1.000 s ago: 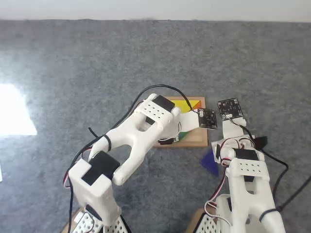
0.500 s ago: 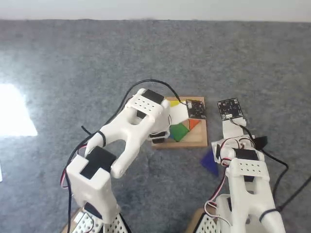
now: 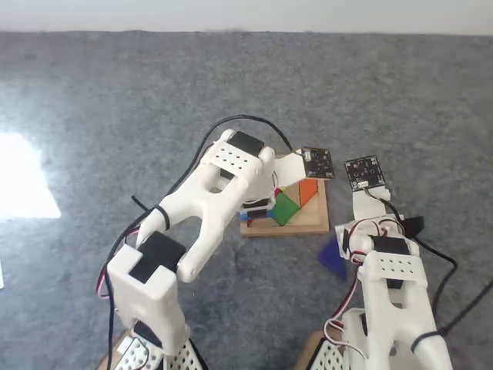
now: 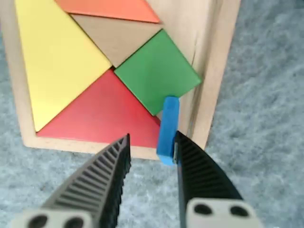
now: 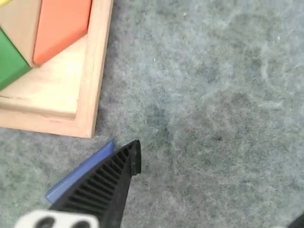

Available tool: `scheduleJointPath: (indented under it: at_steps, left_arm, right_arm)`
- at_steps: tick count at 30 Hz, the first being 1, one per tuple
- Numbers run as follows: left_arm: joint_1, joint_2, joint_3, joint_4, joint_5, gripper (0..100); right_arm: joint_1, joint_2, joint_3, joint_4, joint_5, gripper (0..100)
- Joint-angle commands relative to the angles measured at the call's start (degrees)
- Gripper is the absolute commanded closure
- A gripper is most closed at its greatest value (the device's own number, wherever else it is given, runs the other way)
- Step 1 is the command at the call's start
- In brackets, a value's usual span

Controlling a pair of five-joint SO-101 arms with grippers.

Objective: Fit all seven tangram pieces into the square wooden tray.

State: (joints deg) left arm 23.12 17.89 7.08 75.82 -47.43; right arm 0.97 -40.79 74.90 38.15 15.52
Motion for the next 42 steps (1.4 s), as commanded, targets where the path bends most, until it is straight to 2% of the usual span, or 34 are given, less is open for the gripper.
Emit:
scheduleJointPath:
  at_steps: [1,5,13,19,22,25,27,31,34,37,40,42]
  left_arm:
    - [0.2,-0.3,-3.3,3.7,0.4,85]
    - [1.1,-0.3,-3.4,3.7,0.3,85]
    - [-0.4,-0.3,-3.6,-2.9,1.8,85]
    - [-0.6,-0.3,-6.0,-3.1,3.2,85]
    - [-2.2,0.2,-10.0,-3.5,9.3,85]
    - [-6.4,0.3,-11.6,-8.2,20.6,85]
    - [-9.1,0.3,-10.3,-10.5,24.4,85]
    - [-8.4,-8.3,-1.2,-15.2,30.7,91]
    - [-5.0,-26.3,11.7,-23.5,37.4,92]
    - [-6.2,-42.0,25.4,-33.4,45.5,91]
    - [-9.7,-44.7,32.3,-37.2,53.2,88]
    - [-9.8,-40.8,32.5,-36.6,53.3,87]
  right_arm:
    - [-0.6,-1.1,-0.2,-1.3,0.5,47.9]
    - [-0.6,-1.1,-0.2,-1.3,0.5,47.9]
    - [-0.6,-1.1,-0.2,-1.1,0.5,47.9]
    - [-0.6,-1.1,-0.2,-1.2,0.5,47.9]
    - [-0.6,-1.1,-0.2,-1.1,0.5,47.9]
    - [-0.6,-1.1,-0.2,-1.1,0.5,47.9]
    - [-0.6,-1.1,-0.2,-1.1,0.5,47.9]
    - [-0.6,-1.1,-0.2,-1.3,0.5,47.9]
    - [-0.6,-1.1,-0.2,-1.0,0.5,47.9]
    - [-0.6,-1.1,-0.2,-0.9,0.7,47.9]
    - [-0.6,-1.1,-0.2,-0.9,0.7,47.9]
    - [-0.7,-1.1,-0.2,-0.9,0.7,47.9]
